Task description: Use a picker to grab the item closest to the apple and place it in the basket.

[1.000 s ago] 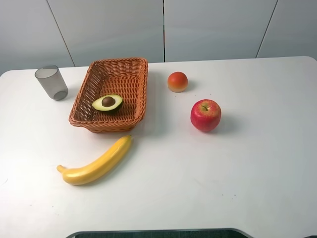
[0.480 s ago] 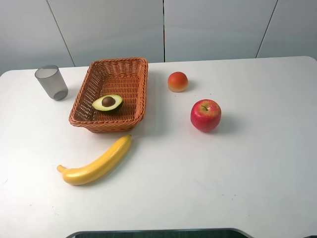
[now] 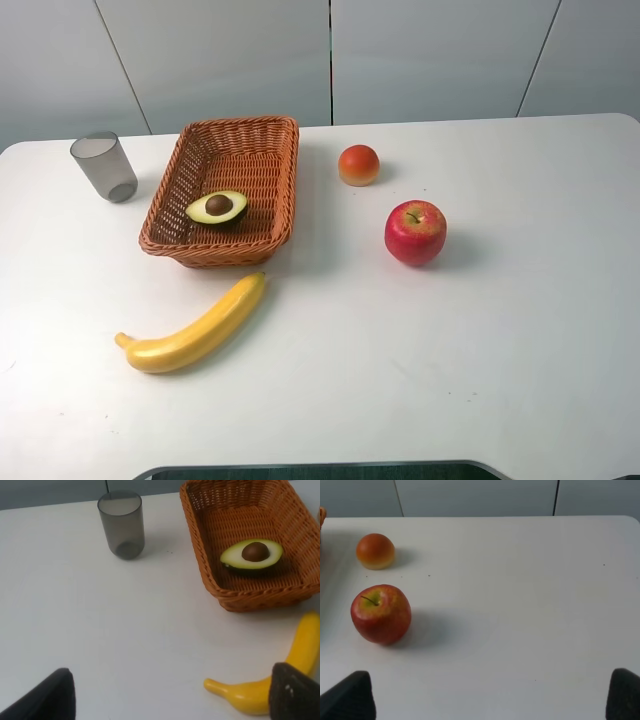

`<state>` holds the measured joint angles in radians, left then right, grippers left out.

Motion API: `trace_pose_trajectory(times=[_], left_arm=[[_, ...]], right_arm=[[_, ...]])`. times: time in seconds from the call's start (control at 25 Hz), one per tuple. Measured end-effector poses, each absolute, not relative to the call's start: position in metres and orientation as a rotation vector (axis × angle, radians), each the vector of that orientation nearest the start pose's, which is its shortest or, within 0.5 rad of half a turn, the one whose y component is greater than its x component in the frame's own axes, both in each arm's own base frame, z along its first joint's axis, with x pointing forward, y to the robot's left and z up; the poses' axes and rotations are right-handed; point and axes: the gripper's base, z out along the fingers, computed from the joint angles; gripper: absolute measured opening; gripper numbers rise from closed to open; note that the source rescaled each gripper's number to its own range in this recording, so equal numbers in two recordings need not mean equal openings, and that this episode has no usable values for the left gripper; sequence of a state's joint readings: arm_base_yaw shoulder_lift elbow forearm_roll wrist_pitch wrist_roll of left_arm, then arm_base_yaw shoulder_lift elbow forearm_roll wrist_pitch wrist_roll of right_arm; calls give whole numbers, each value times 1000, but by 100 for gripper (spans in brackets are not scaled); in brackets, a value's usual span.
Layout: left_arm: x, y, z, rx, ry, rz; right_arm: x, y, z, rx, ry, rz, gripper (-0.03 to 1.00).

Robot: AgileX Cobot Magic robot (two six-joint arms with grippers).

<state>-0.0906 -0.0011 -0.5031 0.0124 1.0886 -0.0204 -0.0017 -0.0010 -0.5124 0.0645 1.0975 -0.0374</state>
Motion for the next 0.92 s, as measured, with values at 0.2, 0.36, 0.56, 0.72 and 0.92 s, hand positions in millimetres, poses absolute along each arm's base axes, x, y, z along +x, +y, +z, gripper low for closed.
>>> trace_pose_trajectory(times=[0.2, 0.36, 0.56, 0.72, 0.92], left_arm=[[-6, 2, 276, 72, 2067, -53], [-6, 2, 276, 72, 2067, -53], [-6, 2, 276, 72, 2067, -53], [-6, 2, 276, 72, 2067, -53], [-6, 2, 276, 72, 2067, -53]], right_arm=[[-8, 5, 278, -40, 2066, 54, 100], [-8, 5, 278, -40, 2066, 54, 100], [-8, 5, 278, -40, 2066, 54, 100], [-8, 5, 278, -40, 2066, 54, 100], [-8, 5, 278, -40, 2066, 54, 100]])
